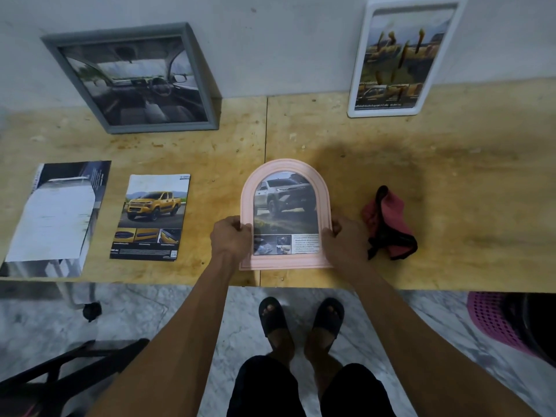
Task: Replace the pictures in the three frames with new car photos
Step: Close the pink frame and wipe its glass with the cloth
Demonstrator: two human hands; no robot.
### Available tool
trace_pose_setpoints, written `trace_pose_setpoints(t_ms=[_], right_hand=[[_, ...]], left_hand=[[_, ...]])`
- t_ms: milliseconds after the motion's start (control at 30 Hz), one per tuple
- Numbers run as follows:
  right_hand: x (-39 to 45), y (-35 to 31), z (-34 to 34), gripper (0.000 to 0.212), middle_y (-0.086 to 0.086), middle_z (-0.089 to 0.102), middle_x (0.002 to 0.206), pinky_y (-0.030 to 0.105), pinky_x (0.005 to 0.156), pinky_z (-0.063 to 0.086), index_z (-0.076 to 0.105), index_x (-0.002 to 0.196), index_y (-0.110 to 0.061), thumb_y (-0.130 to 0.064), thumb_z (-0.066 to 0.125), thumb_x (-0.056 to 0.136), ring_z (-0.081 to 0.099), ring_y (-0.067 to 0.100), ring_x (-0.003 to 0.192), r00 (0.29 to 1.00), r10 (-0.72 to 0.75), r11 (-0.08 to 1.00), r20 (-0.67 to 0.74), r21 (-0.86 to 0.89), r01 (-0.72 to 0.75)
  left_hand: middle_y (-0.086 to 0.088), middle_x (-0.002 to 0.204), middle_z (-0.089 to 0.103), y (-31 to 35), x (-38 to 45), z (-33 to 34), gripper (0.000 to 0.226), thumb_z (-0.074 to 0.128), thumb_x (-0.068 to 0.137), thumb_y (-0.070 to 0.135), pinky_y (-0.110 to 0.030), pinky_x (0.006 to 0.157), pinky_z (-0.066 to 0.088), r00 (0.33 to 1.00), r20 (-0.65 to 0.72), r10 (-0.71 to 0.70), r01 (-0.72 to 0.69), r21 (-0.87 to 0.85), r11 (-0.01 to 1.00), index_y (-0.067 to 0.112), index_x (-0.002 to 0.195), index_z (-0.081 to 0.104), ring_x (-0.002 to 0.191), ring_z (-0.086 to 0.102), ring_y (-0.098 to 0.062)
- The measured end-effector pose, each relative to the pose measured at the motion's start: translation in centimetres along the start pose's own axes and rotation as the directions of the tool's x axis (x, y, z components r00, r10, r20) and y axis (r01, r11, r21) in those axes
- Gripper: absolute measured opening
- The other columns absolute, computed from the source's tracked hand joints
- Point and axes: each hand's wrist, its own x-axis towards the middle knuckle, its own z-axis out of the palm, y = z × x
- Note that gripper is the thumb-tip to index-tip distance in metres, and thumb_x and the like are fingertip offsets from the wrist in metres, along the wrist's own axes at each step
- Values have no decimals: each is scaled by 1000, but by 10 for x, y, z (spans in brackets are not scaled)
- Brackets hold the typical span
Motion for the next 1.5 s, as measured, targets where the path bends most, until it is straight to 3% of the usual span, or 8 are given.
trace_pose_setpoints(t_ms=[133,300,433,567,767,1100,1267,1500], right_hand=[[-2,-2,-2,31,0,69,102,23,69,42,65,120,-14,-14,58,90,63,18,92,997,72,990,30,115,-75],[-12,-9,-7,30,0,66,112,37,84,55,59,122,-16,-11,60,92,64,17,99,995,96,957,28,274,-101],[-14,-38,-23,41,0,64,113,36,78,58,52,127,-16,-5,66,90,63,13,93,998,51,938,24,342,-56],[0,-81,-39,50,0,64,115,43,83,59,50,136,-18,-7,66,90,64,18,96,999,-44,933,-22,356,49],[43,-129,-59,46,-3,61,113,22,70,54,53,131,-18,-10,69,89,61,17,95,977,-151,956,-152,228,184],[145,-164,-64,38,2,62,114,45,80,60,48,122,-15,-11,67,90,65,24,101,969,-200,960,-146,167,223],[189,-166,-52,35,-5,59,108,18,70,53,47,121,-16,-13,66,91,60,11,92,964,-227,959,-138,140,246],[217,-161,-37,35,0,63,113,14,71,47,49,119,-15,-10,67,90,60,13,96,970,-206,964,-129,143,224]], left_hand=[[-5,95,69,2,-2,-1,15,59,99,13,-27,60,58,998,40,-46,49,-95,994,7,112,61,70,65,-18],[-7,97,67,11,-3,-23,20,65,95,9,-30,62,53,993,99,-64,87,-253,964,7,113,57,77,63,-19],[-11,91,66,35,-2,-59,29,70,91,4,-33,60,51,989,145,20,25,-308,951,3,117,57,69,59,-20],[-9,99,68,73,11,-88,44,67,93,5,-48,82,60,975,153,164,-108,-318,942,12,134,53,85,66,-24],[-4,104,65,126,38,-98,54,74,89,13,-49,85,60,933,109,343,-311,-235,921,16,138,52,96,65,-24],[-5,111,66,190,112,-65,41,74,87,7,-43,93,57,927,-46,373,-374,-183,909,15,122,53,102,64,-23],[-7,120,65,199,146,-47,39,72,88,7,-48,95,57,930,-61,363,-368,-142,919,14,121,51,109,64,-24],[-8,121,63,198,173,-31,40,69,89,4,-48,95,56,940,-70,334,-340,-116,933,11,123,49,114,63,-27]])
